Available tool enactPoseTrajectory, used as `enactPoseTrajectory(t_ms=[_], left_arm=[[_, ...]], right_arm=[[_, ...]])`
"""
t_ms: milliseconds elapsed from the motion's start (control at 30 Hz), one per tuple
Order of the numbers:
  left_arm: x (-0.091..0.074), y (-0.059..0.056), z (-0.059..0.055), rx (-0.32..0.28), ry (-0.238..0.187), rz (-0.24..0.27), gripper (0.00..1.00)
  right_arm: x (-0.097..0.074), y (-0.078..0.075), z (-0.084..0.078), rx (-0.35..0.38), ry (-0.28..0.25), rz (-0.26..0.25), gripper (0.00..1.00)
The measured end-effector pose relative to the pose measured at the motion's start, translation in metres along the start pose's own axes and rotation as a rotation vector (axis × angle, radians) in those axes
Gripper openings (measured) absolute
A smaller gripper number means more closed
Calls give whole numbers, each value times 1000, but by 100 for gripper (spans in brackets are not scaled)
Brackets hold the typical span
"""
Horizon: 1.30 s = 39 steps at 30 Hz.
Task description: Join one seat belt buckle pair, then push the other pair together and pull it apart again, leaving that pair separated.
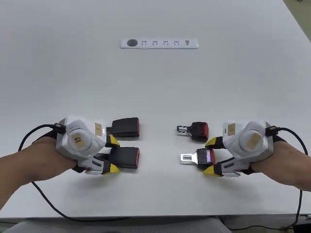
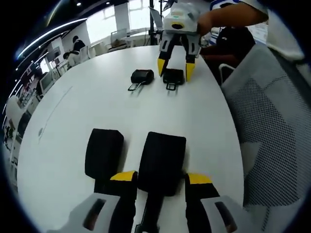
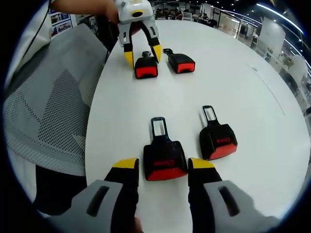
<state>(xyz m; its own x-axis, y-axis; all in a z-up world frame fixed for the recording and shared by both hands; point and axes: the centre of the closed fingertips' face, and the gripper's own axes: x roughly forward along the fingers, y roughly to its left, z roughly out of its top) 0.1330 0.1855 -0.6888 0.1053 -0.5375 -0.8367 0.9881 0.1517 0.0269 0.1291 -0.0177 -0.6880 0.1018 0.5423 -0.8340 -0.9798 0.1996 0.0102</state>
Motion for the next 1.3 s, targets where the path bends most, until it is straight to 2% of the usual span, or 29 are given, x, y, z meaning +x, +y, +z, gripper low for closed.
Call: enactPoseTrajectory(t_ms=[100, 133, 233, 367, 467, 700, 900, 1300], left_arm=[[3, 4, 2, -4, -3, -2, 37], [3, 3, 3, -2, 0, -8, 37], [4, 3, 4, -16, -5, -16, 37], [4, 1, 5, 2, -10, -25, 36], [5, -1, 6, 21, 5, -31, 35], [4, -1, 6, 8, 22, -21, 34], [4, 0, 4, -11, 20, -15, 34], [4, 0, 4, -9, 30, -16, 34]], right_arm=[[4, 0, -1, -7, 0, -3, 35], [3, 1, -4, 1, 16, 5, 35], [2, 2, -1, -12, 19, 10, 34], [4, 1, -1, -28, 20, 22, 34], [6, 1, 0, -34, 7, 31, 34], [7, -1, -2, -70, 2, 54, 34], [7, 0, -2, -76, 21, 52, 34], [8, 3, 2, -65, 38, 39, 34]])
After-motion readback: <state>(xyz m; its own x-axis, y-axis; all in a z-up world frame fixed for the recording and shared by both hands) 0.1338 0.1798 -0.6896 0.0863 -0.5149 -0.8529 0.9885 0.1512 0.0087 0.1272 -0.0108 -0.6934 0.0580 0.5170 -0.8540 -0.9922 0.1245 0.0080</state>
